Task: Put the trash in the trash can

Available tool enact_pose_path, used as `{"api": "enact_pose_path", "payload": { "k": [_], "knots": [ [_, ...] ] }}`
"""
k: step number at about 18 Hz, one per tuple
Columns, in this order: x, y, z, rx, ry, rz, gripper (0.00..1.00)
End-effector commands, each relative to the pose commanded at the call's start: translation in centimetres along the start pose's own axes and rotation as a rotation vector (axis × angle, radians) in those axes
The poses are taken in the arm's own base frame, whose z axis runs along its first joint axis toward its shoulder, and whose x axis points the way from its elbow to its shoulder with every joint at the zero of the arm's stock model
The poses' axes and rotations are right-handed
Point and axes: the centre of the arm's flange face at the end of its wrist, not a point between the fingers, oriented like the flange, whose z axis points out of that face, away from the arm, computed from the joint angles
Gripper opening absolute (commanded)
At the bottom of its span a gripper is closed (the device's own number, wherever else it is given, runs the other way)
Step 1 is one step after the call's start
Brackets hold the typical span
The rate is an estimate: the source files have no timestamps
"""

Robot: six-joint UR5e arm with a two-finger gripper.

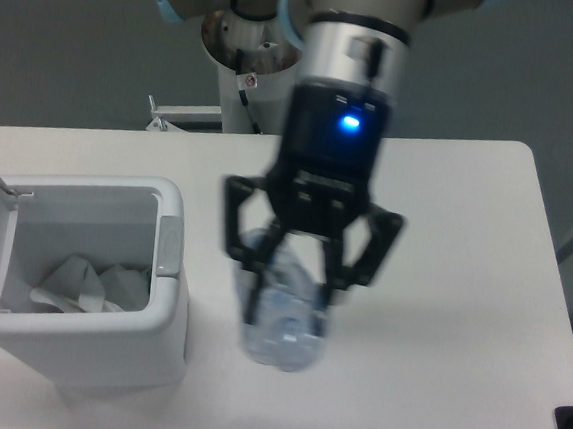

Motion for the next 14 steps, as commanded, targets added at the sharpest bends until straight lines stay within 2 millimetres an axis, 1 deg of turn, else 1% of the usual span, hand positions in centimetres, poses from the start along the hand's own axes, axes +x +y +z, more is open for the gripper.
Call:
{"api": "enact_pose_path", "payload": {
  "k": [3, 4, 7, 8, 9, 10, 11, 13, 14],
  "knots": [
    [3.7, 1.8, 2.0, -0.043, 0.054, 0.025, 0.55],
    [4.7, 3.0, 3.0, -0.068, 0.072, 0.034, 0.56],
    [6.5, 6.2, 5.0, -0.128, 0.110, 0.096, 0.61],
    [6.6, 6.4, 4.9, -0.131, 0.112, 0.107, 0.67],
    [6.7, 6.3, 4.8, -0.128, 0.112, 0.108, 0.78],
    [6.9, 6.0, 4.5, -0.122, 0.111, 0.113, 0.99],
    [6.9, 5.8, 4.2, -0.119, 0.109, 0.103, 1.00],
    [6.0, 5.5, 3.9, -0.113, 0.093, 0.090, 1.00],
    [4.2, 5.1, 3.1, -0.106, 0.067, 0.054, 1.00]
  ]
}}
